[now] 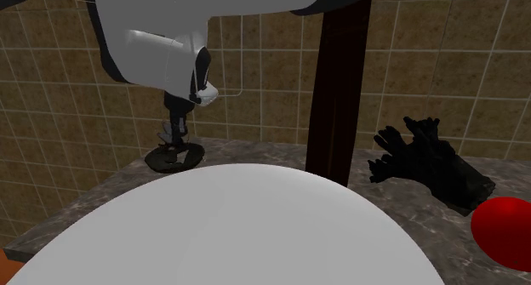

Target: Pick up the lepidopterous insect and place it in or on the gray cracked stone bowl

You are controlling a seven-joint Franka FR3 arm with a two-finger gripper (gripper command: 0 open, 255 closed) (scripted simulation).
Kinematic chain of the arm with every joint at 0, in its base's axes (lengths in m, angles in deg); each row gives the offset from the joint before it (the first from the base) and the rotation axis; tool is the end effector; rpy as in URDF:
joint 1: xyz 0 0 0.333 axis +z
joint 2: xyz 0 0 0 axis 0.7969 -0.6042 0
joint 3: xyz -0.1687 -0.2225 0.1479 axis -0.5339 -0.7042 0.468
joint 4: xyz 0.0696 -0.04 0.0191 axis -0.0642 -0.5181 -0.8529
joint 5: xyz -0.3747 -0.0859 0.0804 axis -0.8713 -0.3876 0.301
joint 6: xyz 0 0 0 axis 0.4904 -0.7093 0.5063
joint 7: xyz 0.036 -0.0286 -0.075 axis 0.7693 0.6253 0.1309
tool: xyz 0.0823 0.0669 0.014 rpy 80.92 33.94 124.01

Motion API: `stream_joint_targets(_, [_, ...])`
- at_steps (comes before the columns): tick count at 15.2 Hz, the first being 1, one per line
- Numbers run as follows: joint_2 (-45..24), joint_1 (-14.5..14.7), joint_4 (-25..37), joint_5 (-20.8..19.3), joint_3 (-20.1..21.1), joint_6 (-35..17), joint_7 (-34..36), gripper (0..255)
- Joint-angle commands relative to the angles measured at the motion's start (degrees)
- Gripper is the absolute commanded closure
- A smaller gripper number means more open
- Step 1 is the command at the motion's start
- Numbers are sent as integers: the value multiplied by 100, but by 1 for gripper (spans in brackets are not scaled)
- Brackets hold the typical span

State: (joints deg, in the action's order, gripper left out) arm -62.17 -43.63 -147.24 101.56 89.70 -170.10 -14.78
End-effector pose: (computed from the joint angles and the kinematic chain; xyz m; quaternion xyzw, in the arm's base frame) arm 0.5304 0.2367 0.4699 -0.8497 0.4786 -0.0427 0.2170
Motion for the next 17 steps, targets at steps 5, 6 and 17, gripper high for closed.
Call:
stream_joint_targets(5, [-1,1,-2,0,1,-4,0,0])
stream_joint_targets(6, [-1,1,-2,0,1,-4,0,0])
stream_joint_targets(17, [534,-78,67,75,-98,621,-52,0])
